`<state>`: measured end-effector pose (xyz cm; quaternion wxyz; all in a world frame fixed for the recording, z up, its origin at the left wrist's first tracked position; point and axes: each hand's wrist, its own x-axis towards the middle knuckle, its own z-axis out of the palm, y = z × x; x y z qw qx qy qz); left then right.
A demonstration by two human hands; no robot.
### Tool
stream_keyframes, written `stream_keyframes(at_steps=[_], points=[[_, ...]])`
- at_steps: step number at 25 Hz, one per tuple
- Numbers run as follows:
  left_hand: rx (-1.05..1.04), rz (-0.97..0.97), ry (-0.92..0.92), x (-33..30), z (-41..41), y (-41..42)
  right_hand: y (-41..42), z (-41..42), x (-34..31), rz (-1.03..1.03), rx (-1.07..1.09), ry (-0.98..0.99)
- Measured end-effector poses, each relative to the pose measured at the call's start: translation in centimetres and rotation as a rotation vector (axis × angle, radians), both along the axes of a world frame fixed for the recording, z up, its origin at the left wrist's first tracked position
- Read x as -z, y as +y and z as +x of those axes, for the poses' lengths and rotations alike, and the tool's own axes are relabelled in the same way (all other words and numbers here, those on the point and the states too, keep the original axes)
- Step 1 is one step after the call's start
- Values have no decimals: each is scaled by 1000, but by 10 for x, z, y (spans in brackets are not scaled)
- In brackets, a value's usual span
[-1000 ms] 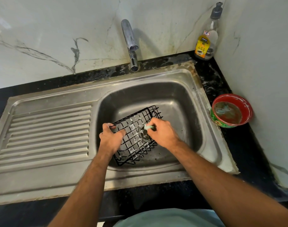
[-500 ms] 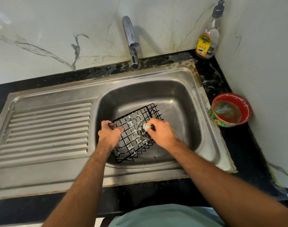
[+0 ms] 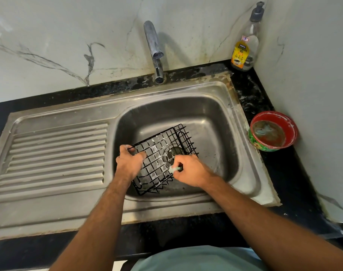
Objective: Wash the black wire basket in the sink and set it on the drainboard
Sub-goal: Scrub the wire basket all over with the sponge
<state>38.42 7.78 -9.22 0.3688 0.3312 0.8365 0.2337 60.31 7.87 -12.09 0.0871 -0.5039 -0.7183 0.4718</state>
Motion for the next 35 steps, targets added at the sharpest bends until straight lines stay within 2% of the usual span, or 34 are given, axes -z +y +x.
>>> stream_keyframes(at_steps=[5,8,9,12,15,18,27,31,35], points=[[-10,-13,-1,-1,0,2,12,11,7,-13,131,-170],[-26,-6,5,2,-1,1,5,6,1,-111,-23,-32],[-30,-2,8,3,-1,1,6,5,-1,-118,-3,9],[-28,7,20,4,-1,2,35,4,-8,2,324,109],[-7,7,24,2,1,1,69,-9,-18,121,437,174],[10,8,34,4,1,-1,86,-31,-22,144,429,196],[8,2,29,7,-2,0,74,-36,-10,164,380,71],[13,-20,51,4,0,0,67,-28,-1,108,395,73],[17,-11,55,7,-3,-1,47,-16,14,75,311,94]])
